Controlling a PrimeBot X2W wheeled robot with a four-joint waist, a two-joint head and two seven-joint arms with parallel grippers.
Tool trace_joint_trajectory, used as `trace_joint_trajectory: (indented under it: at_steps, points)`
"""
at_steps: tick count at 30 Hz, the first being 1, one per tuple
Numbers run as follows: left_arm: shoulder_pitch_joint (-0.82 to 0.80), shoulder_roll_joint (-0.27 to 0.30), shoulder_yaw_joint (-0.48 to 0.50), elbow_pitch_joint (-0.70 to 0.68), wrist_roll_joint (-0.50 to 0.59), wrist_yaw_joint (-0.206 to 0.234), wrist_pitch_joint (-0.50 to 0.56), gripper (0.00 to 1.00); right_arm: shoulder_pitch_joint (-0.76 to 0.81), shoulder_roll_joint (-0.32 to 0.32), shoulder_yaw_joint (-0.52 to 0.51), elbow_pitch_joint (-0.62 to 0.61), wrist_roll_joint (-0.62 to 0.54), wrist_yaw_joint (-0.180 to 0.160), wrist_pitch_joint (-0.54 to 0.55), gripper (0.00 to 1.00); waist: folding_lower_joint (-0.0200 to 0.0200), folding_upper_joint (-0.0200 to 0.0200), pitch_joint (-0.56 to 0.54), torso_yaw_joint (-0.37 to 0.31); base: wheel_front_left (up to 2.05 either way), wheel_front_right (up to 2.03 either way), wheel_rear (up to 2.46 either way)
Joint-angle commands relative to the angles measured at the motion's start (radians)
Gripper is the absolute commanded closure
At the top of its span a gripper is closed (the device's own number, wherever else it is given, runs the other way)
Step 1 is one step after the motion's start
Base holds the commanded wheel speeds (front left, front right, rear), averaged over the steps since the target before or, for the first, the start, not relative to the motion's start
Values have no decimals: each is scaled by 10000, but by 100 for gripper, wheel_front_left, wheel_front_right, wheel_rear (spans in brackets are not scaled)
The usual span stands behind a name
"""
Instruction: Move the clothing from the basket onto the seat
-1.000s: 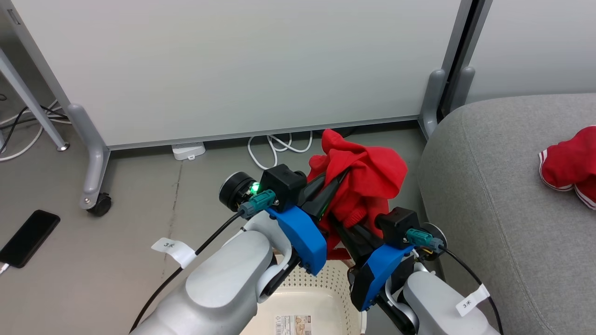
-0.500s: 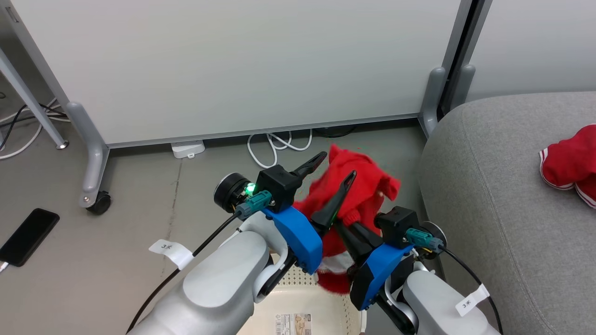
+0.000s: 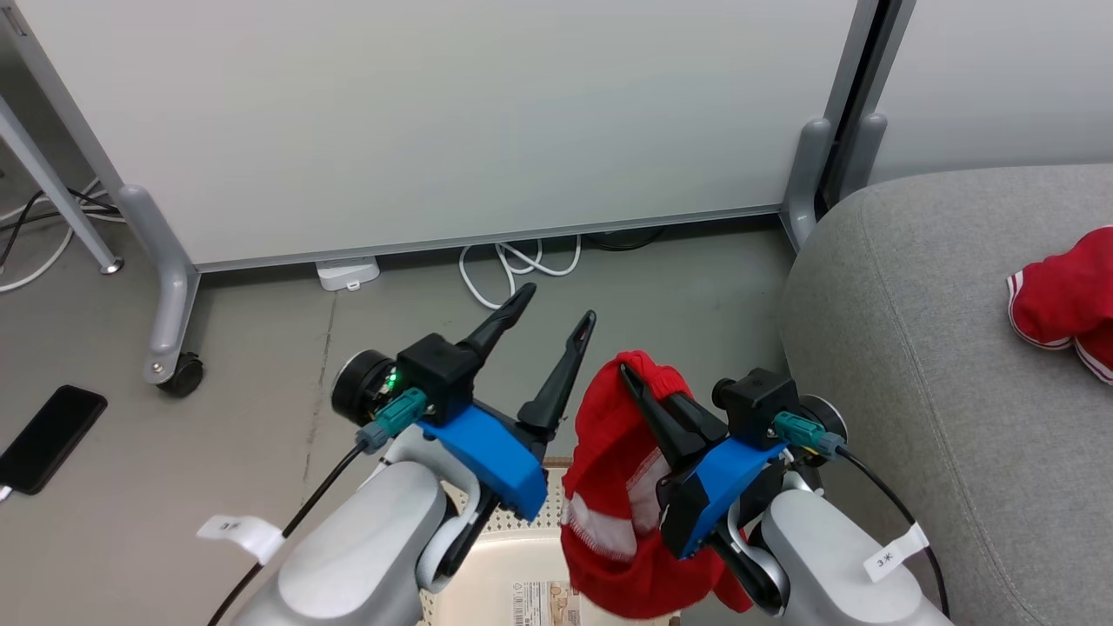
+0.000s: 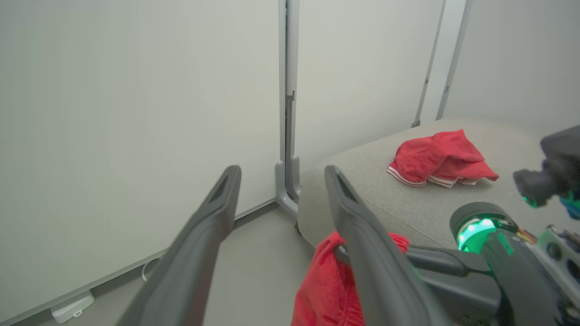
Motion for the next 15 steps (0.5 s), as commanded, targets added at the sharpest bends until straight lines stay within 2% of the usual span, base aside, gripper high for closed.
trace_joint_trajectory:
  at_steps: [1, 9, 15]
  points:
    - [545, 268, 490, -537, 378, 211, -46, 0, -14, 8, -138, -172, -120, 5, -49, 100, 0, 0, 61, -7, 0, 0, 0]
    - [2300, 588, 2178, -1911, 1313, 495, -49, 0, 214, 6, -498, -585, -437, 5, -10, 100, 0, 0, 207, -167, 0, 0, 0]
    - [3549, 480, 3379, -2385, 2012, 245, -43, 0, 379, 4, -728, -927, -611, 5, 141, 100, 0, 0, 315, -388, 0, 0, 0]
